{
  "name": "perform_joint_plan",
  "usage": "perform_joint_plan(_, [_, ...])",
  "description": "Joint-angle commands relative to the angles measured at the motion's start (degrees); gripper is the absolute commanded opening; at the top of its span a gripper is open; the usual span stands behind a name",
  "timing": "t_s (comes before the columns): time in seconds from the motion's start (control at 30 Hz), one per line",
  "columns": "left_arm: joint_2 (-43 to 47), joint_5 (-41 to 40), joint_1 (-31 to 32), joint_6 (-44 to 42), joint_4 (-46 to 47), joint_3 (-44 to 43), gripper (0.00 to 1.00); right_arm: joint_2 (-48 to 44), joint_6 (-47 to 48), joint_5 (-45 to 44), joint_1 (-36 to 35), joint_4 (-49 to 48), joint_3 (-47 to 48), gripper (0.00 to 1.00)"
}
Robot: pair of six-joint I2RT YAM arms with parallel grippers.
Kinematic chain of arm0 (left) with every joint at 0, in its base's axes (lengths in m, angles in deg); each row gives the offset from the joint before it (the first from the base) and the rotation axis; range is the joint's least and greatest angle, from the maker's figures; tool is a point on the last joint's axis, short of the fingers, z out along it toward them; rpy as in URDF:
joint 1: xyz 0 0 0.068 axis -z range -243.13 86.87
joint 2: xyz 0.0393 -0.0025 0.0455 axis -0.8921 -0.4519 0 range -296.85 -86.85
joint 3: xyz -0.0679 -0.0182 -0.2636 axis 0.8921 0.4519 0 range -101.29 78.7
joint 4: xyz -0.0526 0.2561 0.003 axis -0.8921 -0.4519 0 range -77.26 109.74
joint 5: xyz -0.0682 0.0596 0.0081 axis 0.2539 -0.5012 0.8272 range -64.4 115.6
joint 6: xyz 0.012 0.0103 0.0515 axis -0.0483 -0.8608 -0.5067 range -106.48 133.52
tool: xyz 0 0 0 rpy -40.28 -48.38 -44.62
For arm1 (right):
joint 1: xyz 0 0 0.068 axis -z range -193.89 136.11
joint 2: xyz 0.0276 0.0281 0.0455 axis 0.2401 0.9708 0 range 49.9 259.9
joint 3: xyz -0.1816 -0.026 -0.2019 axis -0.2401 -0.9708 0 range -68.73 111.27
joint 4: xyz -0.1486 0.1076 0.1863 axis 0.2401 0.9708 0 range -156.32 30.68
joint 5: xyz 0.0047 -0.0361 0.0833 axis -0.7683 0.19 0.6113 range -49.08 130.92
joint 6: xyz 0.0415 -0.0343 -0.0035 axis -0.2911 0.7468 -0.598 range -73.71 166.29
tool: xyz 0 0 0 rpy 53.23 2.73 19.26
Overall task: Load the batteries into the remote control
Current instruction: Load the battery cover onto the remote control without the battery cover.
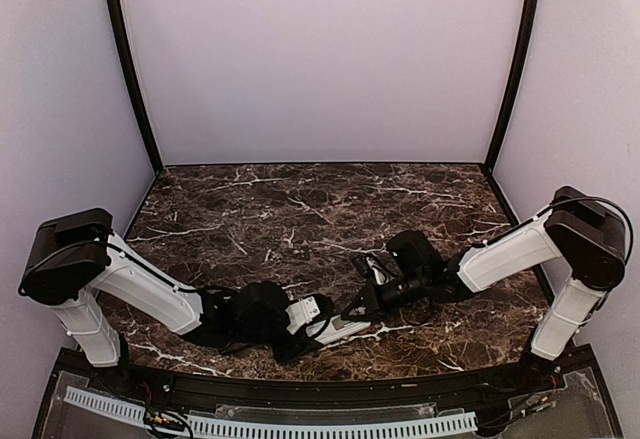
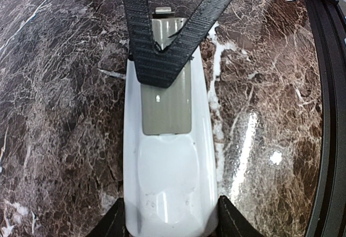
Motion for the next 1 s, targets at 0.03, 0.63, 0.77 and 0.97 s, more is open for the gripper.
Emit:
perform_joint_plan(0.03, [-3.2, -0.6, 0.3, 0.5, -7.6, 0.8, 0.09, -2.6, 0.4, 2.2, 0.0, 8.4, 0.1, 0.00])
perform_joint_plan(0.63, [-4.2, 3.4, 0.3, 1.5, -7.0, 1.2, 0.07, -6.7, -0.7, 2.0, 1.8, 6.6, 0.6, 0.00])
perform_joint_plan(0.77, [-4.5, 3.6, 0.3, 1.9, -7.0, 1.0, 0.07, -3.5, -0.3, 2.6, 2.0, 5.4, 1.7, 0.00])
perform_joint_plan(0.97, [-4.6, 3.6, 0.3, 2.0, -7.2, 0.9, 0.06, -1.2, 0.6, 2.4, 2.3, 5.3, 2.0, 0.00])
